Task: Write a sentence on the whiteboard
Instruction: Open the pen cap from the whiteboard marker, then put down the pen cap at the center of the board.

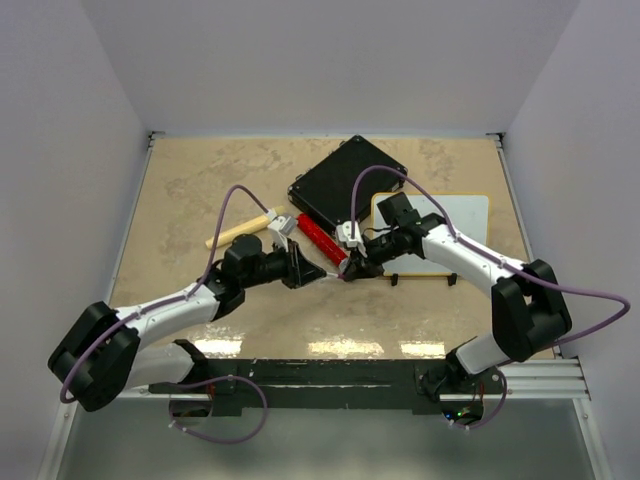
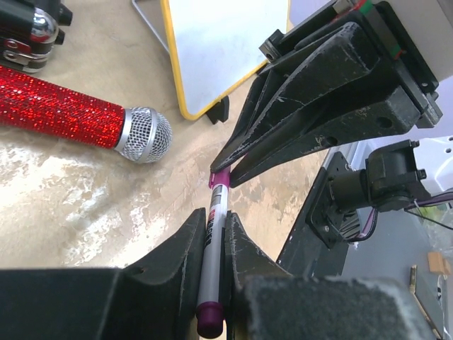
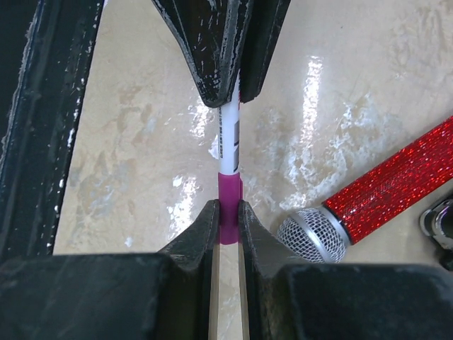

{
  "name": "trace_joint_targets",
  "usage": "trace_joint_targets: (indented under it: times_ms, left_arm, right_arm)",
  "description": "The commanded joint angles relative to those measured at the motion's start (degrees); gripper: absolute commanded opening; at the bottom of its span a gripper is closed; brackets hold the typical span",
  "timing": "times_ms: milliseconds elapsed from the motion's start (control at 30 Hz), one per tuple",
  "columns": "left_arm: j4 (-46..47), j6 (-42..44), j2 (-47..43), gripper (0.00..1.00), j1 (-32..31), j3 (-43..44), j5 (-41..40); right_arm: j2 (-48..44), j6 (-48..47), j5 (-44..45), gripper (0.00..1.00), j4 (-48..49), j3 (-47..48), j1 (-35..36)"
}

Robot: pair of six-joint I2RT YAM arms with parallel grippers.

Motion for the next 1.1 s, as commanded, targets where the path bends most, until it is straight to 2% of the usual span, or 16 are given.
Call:
trace_joint_targets:
  times_ms: [0, 167, 300, 400, 500, 667, 933, 1033, 1067]
  left_arm:
    - [0.1, 2.3, -3.6, 0.0, 3.7, -2.0, -2.0]
    - [1.9, 1.8, -3.5, 0.0, 3.9, -4.1, -2.0]
    - [7.7, -0.4, -1.0, 0.0, 3.7, -5.9, -0.2]
    - [10.8, -1.6, 0.8, 0.0, 3.2, -6.1, -0.1]
    - [11.4, -1.5, 1.4, 0.0, 2.9, -5.4, -0.6]
    - [4.9, 1.0, -1.0, 0.0, 2.8, -4.2, -4.2]
    - [-4.5, 4.1, -10.8, 0.0, 2.9, -3.5, -10.6]
    - [-7.8, 5.5, -13.1, 0.0, 2.9, -1.2, -11.4]
    - [-8.7, 6.8, -13.6, 0.0, 2.9, -0.4, -11.6]
  right_arm:
    - [-0.3, 0.2, 10.7, 0.0, -3.7, -3.2, -1.6]
    - [0.1, -0.1, 12.2, 0.0, -2.7, -4.2, -1.5]
    - [1.3, -0.7, 10.6, 0.0, -3.2, -3.2, -1.4]
    - [2.4, -1.2, 8.6, 0.12, -4.4, -2.1, -1.3]
    - [2.8, -1.2, 8.5, 0.08, -4.7, -1.9, -1.2]
    - [2.0, 0.2, 14.5, 0.11, -3.4, -3.1, -1.2]
    - [0.3, -1.8, 25.0, 0.27, -3.5, -6.3, -1.2]
    - [0.6, -1.9, 25.9, 0.33, -3.7, -6.9, -1.2]
    - [0.6, -2.0, 25.9, 0.43, -3.9, -6.7, -1.1]
